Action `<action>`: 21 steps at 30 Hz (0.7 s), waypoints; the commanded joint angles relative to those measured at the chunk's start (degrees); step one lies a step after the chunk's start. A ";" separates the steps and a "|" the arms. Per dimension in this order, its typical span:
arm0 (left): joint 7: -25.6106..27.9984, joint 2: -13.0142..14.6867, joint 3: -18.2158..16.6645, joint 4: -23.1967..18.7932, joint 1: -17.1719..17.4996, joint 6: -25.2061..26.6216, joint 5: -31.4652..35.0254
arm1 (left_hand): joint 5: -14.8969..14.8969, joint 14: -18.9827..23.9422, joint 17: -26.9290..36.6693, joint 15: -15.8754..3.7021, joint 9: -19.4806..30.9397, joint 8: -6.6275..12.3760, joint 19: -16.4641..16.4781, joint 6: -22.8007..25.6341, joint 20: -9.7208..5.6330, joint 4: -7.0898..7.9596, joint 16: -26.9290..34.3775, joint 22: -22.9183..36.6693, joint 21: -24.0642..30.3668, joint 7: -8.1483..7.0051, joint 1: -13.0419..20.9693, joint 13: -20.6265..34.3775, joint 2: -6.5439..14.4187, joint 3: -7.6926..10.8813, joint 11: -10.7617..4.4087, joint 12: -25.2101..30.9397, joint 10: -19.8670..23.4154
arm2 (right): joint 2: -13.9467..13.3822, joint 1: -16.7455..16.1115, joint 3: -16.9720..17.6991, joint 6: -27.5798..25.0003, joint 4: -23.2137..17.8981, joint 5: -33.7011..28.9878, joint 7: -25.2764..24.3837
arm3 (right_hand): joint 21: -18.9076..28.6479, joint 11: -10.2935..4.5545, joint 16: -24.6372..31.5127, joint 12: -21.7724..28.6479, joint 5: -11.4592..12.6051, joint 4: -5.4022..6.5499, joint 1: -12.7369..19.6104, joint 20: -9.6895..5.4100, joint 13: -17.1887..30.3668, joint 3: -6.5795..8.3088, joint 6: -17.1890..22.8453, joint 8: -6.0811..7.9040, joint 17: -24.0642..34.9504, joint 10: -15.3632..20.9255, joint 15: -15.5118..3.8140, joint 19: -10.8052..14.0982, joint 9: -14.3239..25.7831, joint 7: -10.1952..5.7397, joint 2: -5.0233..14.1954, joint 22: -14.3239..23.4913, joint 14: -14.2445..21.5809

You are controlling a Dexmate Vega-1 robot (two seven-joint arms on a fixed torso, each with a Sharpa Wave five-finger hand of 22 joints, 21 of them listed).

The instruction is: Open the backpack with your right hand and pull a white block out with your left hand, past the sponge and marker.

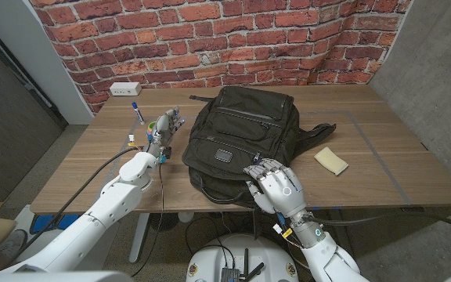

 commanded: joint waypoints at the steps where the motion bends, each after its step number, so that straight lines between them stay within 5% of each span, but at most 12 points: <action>1: 0.97 0.39 -0.58 -1.21 1.05 0.31 0.09 | 0.02 0.43 0.16 -0.03 0.29 0.26 0.43 0.56 -2.62 0.06 0.04 0.27 0.46 -0.22 0.17 0.23 1.38 0.33 0.00 0.17 0.24 | 0.06 0.60 0.65 1.17 -0.26 1.62 -1.36 | 0.57 -0.22 0.58 0.37 0.05 0.01 0.14 -7.50 0.06 0.89 1.96 0.34 0.16 1.81 -8.53 1.12 0.18 -0.08 1.14 0.34 2.18; 21: 1.48 1.07 -1.17 -2.63 2.82 0.11 0.23 | 0.01 0.43 0.17 0.00 0.29 0.26 0.43 0.66 -2.60 0.08 0.03 0.27 0.45 -0.16 0.10 0.23 1.36 0.47 -0.07 0.18 0.31 | 1.20 -0.29 2.36 1.70 -2.19 6.46 -2.33 | 2.53 -0.77 0.81 0.42 -0.52 -0.27 0.42 -7.77 0.16 2.76 8.06 0.63 0.60 7.48 -8.59 3.45 0.20 -0.53 2.52 0.87 8.07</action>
